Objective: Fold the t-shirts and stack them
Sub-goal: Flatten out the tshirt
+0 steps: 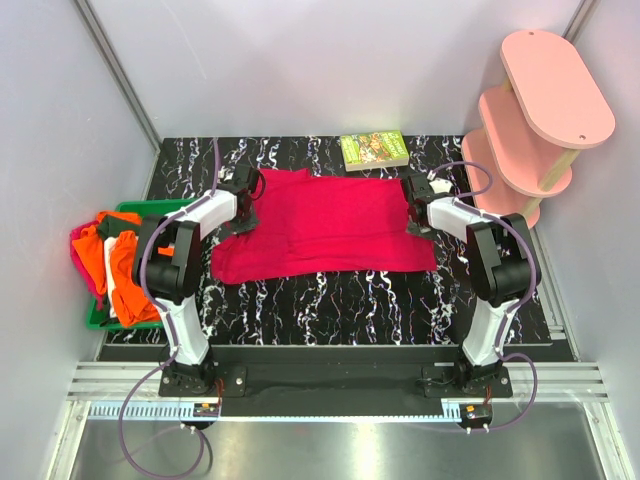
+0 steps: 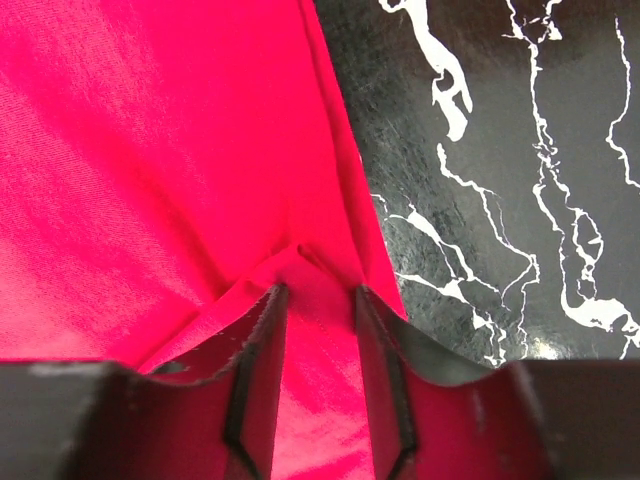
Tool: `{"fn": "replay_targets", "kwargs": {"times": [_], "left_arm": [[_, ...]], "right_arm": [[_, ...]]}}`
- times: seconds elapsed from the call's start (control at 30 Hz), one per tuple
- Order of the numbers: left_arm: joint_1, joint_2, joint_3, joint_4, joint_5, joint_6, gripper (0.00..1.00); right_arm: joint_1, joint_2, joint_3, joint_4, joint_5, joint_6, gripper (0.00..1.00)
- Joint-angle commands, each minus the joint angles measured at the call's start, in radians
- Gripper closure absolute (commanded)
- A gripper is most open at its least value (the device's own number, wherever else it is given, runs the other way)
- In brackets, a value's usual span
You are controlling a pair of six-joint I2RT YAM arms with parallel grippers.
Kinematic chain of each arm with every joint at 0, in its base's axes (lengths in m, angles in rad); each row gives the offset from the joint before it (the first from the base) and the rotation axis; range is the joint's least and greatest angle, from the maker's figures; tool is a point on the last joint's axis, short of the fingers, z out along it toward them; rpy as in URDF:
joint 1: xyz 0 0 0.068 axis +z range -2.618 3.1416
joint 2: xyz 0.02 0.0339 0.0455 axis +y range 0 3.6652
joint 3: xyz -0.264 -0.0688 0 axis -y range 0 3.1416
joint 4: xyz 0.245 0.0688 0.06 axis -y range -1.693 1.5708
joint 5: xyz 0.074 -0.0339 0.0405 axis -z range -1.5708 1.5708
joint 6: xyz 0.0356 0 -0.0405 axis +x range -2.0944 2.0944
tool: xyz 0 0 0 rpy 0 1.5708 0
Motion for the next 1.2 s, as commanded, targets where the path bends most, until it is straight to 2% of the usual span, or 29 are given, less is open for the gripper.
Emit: {"fn": "replay_targets", "kwargs": {"times": [0.0,0.13,0.27,0.73,1.17], "left_arm": [[-0.006,-0.059,0.001,0.009,0.002,-0.013,1.00],[-0.006,-0.065,-0.003,0.009,-0.004,-0.013,1.00],[-0.006,-0.070,-0.004,0.007,-0.009,-0.016,1.00],[-0.003,-0.055,0.013,-0.010,-0.049,-0.014,1.00],[0.048,-0.041,0.039,-0.020,-0.049,-0.010,1.00]], "right_arm": [[-0.009,0.010,0.020,0.025,-0.007,0.019,0.64],[-0.014,0.002,0.002,0.027,-0.007,0.028,0.87],[-0.016,-0.015,-0.007,0.027,0.002,0.031,1.00],[-0.016,-0.087,-0.082,0.013,0.064,0.063,1.00],[-0.034,-0.114,-0.087,-0.007,0.100,0.076,1.00]]}}
